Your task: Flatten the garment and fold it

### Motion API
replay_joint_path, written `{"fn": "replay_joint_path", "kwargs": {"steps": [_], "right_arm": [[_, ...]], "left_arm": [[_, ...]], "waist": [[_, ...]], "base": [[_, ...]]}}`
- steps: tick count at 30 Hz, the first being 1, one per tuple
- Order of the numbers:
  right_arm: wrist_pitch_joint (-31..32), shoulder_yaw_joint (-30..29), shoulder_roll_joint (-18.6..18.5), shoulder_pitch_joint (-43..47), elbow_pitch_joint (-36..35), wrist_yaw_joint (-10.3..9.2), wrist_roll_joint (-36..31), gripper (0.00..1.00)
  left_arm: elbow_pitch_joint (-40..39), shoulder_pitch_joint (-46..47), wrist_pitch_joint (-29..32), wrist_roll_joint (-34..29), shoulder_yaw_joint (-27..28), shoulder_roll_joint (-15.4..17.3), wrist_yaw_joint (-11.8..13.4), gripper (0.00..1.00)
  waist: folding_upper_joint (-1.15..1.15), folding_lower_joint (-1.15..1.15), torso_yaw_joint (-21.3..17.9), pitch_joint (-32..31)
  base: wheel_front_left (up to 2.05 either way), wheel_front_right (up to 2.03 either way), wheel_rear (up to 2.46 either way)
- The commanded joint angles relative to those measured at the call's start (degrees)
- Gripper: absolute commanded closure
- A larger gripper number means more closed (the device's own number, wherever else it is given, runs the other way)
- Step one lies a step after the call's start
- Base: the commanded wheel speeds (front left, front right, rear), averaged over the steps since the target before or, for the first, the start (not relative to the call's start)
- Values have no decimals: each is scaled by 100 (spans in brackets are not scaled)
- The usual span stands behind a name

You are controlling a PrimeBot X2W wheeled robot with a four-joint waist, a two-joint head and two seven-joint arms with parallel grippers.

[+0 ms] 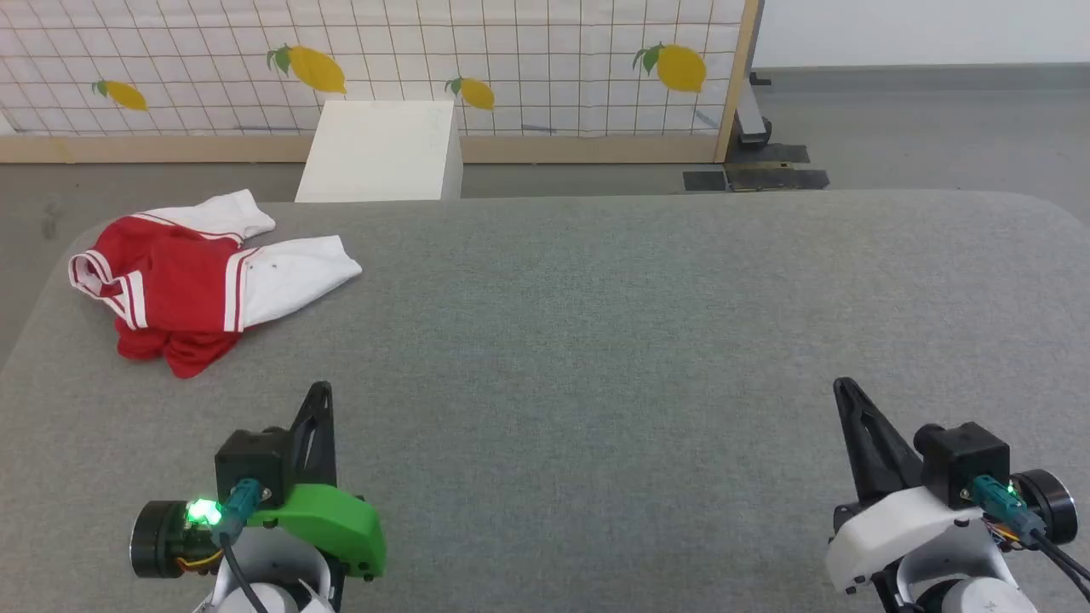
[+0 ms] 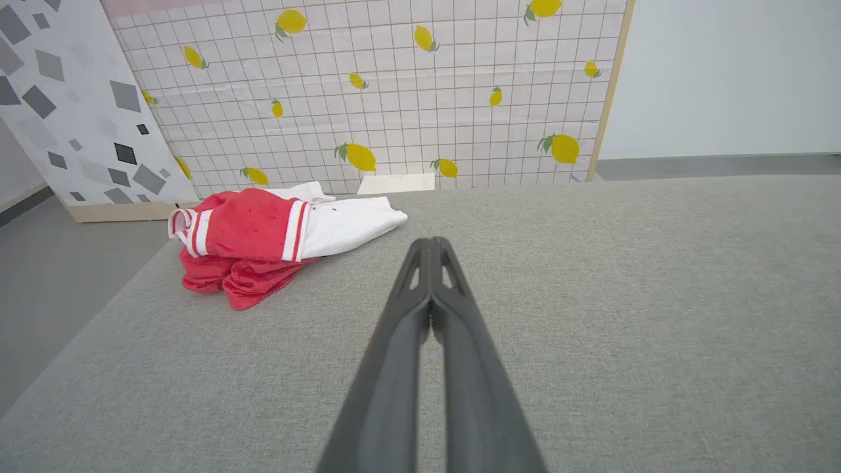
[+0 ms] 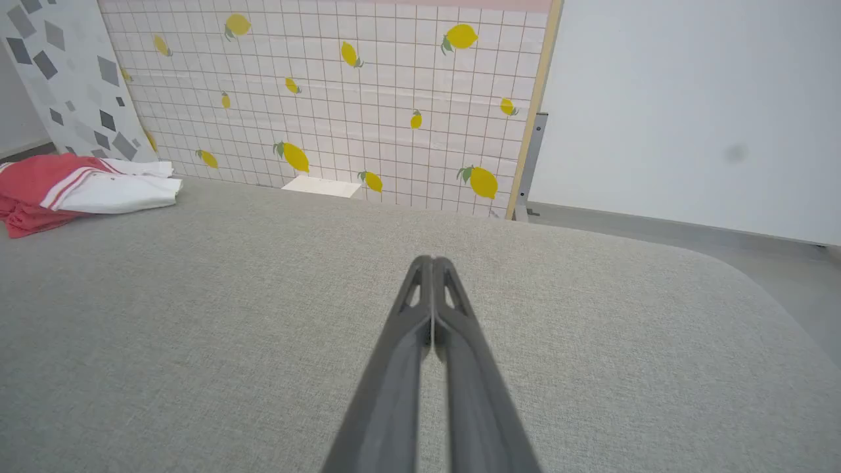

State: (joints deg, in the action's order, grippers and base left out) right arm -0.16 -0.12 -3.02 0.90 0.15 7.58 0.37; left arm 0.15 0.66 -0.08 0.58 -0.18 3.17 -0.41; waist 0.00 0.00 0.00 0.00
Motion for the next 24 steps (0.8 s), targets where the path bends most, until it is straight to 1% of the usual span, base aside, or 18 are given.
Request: {"fn": "replay_joint_path", "kwargs": {"steps": [1,19,20,22,23,24], "right_arm": [[16,12,14,-90,-15,-9,-37,100],[16,12,14,-90,-15,-9,-37,100],[0,-1,0,1,0,0,2,0],[0,-6,-1,3,1,1,2,0],[-3,-9,-1,3,2,1,5,100],[-1,-7,-1,3,1,1,3,0]], "left_arm": [[-15,-66,8,-58,18,-29,41,100],[-15,-66,8,-58,18,-29,41,100],[1,0,0,2,-3,1,-1,0],[1,1,0,3,-14,2,-1,0],[1,0,-3,5,-16,2,0,100],[1,1,-1,4,-21,2,-1,0]], "waist": [[0,0,0,0],[0,0,0,0],[0,0,0,0],[0,0,0,0],[0,0,0,0],[0,0,0,0]], "base": [[0,0,0],[0,0,0],[0,0,0],[0,0,0],[0,0,0],[0,0,0]]}}
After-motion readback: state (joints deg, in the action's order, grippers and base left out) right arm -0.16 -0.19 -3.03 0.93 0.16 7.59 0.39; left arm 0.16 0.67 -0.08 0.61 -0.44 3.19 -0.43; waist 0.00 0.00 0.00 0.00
